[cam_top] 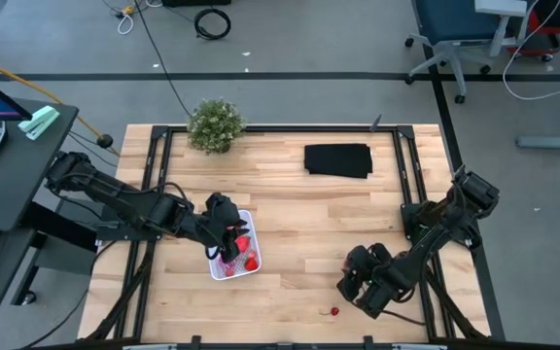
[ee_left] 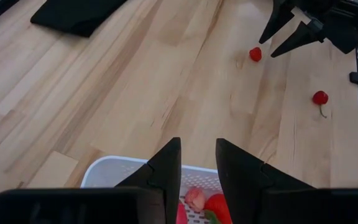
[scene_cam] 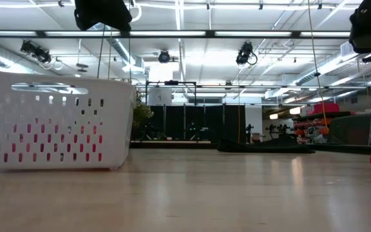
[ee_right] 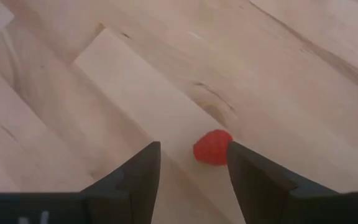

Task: Pick and placing Produce into tupperware
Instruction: Put the strawberry into the white bin

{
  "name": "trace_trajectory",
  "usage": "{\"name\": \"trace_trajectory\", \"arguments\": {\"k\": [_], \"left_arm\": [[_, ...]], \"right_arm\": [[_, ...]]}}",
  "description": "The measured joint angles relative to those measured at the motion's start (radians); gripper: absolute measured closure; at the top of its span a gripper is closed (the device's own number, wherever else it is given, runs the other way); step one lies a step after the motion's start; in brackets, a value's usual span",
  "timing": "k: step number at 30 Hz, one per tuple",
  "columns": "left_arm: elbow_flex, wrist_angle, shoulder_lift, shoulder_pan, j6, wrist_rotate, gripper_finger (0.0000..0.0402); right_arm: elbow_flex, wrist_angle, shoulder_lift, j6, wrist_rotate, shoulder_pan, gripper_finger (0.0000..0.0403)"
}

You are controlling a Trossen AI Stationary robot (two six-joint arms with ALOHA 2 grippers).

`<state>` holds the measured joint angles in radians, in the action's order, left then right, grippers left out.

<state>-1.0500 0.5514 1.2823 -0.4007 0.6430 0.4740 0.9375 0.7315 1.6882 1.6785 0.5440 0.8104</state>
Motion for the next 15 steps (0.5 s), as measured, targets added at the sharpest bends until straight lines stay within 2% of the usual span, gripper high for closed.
{"name": "trace_trajectory", "arguments": {"k": [4,11,15], "left_arm": [[0.000,0.000,0.000,0.000,0.000,0.000,0.0294],[0.000,0.000,0.000,0.000,0.000,0.000,0.0294],[0.000,0.000,0.000,-0.001,0.000,0.000,0.0294]], "right_arm": [[0.000,0.000,0.000,-0.003,0.008,0.013,0.0210],[0.000,0.002,0.000,-0.028,0.095,0.017,0.0213],[0.000,0.003,0.000,-0.036,0.094,0.017,0.0213]]}}
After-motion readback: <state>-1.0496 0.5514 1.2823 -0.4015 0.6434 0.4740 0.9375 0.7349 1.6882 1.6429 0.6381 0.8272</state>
